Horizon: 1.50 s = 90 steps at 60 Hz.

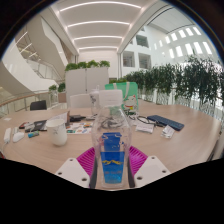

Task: Pour water

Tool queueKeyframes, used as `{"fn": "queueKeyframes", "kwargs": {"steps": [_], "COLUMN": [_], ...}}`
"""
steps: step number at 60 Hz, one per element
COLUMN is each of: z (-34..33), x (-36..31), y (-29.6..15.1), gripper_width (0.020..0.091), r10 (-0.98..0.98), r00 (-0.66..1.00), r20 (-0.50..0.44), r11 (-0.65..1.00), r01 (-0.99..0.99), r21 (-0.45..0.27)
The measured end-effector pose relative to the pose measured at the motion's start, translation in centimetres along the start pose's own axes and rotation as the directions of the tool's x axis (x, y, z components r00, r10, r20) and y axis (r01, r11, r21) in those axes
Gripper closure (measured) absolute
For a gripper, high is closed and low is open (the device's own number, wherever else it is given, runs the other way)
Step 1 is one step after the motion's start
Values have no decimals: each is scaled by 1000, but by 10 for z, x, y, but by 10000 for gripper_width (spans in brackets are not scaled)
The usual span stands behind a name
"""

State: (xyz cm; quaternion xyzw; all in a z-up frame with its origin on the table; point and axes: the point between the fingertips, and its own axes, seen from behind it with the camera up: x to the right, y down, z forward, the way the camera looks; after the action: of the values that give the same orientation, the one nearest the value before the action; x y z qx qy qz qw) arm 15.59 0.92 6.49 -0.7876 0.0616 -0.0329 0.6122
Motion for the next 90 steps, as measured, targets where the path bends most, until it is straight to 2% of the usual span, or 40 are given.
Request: {"fn": "queueKeyframes", "kwargs": {"steps": [5, 6, 14, 21, 28, 34, 35, 42, 48, 53, 57, 61, 68, 71, 73, 78, 83, 87, 88, 90], "z": [5, 6, 18, 35, 58, 80, 95, 123, 135, 139, 142, 145, 145, 145, 145, 141, 144, 142, 137, 141], "x": [-1, -1, 2, 17, 11, -13, -20, -59, -80, -88, -93, -95, -97, -100, -101, -100, -105, -108, -105, -110], "y": [2, 2, -12, -78, -153, -185, -178, -172, -163, -164, -161, -157, -157, -156, -156, -156, -168, -189, -191, -208], "gripper_width": [681, 702, 717, 715, 716, 717, 717, 718, 717, 716, 714, 715, 715, 730, 716, 716, 715, 715, 714, 713], "r10": [26, 28, 79, -122, -458, -756, -790, -984, -969, -888, -812, -764, -756, -758, -763, -820, -920, -993, -995, -983], "r00": [1000, 1000, 996, 992, 886, 641, 596, 118, -226, -457, -584, -644, -652, -648, -643, -570, -392, -105, -11, 152], "r20": [1, 1, 26, -15, -78, -132, -145, -132, -98, -52, -16, 34, 59, 69, 67, 58, 19, -50, -99, -99], "r11": [999, 999, 990, 989, 889, 652, 609, 137, -201, -435, -564, -632, -643, -643, -638, -565, -386, -92, 8, 167], "r01": [-26, -28, -76, 120, 455, 754, 790, 979, 956, 871, 791, 737, 722, 726, 733, 789, 894, 974, 981, 973], "r21": [-21, -29, -117, -86, -50, -77, -74, -148, -216, -229, -237, -241, -256, -244, -237, -241, -227, -209, -192, -161]}}
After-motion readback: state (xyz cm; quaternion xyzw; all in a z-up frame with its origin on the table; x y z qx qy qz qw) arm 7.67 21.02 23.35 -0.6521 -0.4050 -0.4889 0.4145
